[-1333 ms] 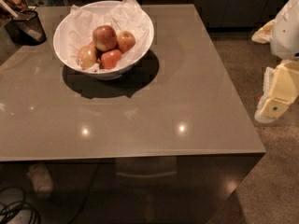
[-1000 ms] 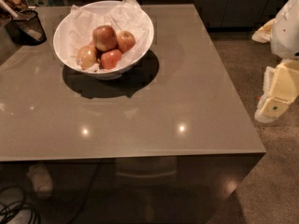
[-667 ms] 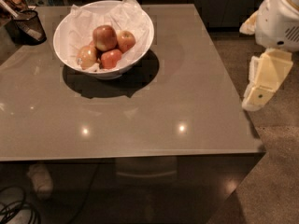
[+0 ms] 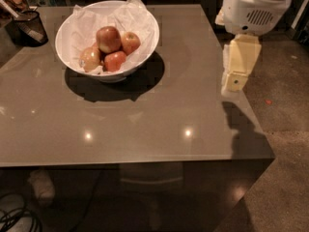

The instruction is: Pick apple from white bowl

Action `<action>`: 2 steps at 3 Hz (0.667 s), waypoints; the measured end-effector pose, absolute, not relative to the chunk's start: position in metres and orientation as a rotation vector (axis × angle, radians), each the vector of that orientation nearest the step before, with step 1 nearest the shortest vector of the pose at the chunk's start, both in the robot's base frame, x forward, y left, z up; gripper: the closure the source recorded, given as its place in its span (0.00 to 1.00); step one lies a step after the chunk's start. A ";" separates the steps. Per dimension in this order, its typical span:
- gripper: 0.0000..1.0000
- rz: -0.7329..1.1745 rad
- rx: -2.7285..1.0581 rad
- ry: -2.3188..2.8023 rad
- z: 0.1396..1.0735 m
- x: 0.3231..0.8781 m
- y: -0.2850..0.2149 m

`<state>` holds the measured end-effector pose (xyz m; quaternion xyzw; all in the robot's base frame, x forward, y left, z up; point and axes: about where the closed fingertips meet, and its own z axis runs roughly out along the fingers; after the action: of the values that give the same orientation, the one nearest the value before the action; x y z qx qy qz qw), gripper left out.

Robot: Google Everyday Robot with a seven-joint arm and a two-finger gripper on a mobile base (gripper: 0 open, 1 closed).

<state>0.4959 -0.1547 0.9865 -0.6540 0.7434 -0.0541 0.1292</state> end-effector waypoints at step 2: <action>0.00 -0.132 -1.863 2.082 0.997 0.512 -0.136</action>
Offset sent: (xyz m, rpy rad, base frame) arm 0.0296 0.0364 0.0151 0.1308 -0.0665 0.0497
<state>0.5125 -0.1357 0.9966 -0.6563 0.7333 -0.0465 0.1716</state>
